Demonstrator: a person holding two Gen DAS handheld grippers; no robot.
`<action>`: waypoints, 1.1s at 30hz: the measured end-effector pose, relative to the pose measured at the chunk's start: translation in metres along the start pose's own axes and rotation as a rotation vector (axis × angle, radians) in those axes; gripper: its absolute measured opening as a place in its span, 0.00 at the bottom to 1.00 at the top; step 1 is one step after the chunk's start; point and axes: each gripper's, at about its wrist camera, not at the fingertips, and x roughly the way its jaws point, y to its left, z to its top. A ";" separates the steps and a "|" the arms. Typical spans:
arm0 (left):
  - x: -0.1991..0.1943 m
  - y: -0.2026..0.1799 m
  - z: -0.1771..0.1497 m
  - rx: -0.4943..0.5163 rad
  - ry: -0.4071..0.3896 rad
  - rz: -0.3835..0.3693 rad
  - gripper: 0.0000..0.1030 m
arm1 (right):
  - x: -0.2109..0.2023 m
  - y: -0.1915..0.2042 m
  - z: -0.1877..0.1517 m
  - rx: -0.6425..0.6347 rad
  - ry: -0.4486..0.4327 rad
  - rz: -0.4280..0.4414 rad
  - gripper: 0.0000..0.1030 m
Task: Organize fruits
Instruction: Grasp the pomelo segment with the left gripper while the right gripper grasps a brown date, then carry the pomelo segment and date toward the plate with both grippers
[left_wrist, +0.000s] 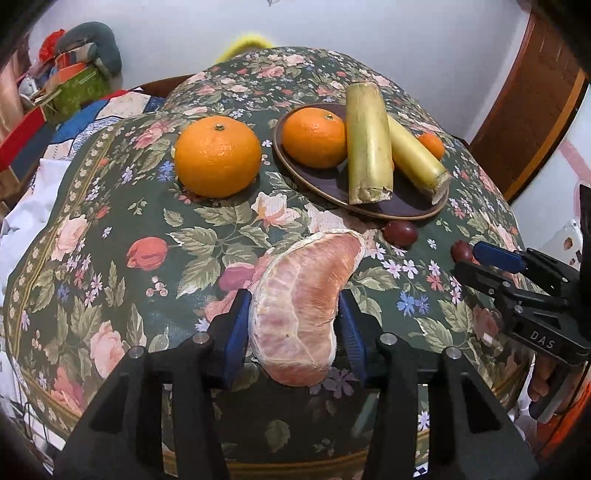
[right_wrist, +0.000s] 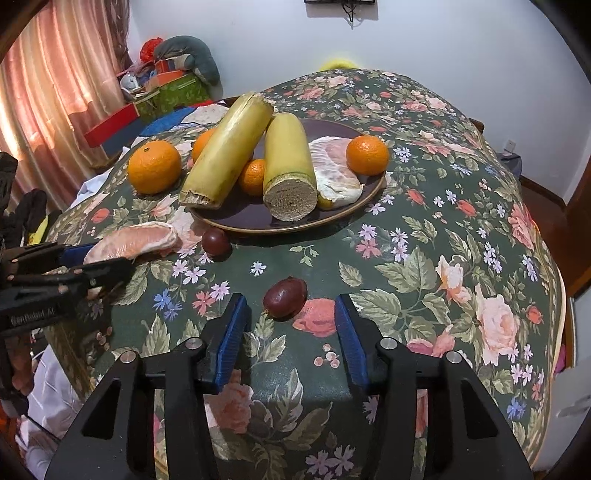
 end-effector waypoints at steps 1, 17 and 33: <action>0.001 -0.002 0.001 0.017 0.006 0.001 0.46 | 0.000 0.000 0.000 0.003 0.000 0.003 0.43; 0.009 -0.017 0.009 0.075 -0.014 0.014 0.43 | 0.003 0.002 0.002 0.022 -0.008 0.014 0.18; -0.026 -0.033 0.015 0.062 -0.096 -0.014 0.43 | -0.035 -0.014 0.005 0.059 -0.088 -0.021 0.16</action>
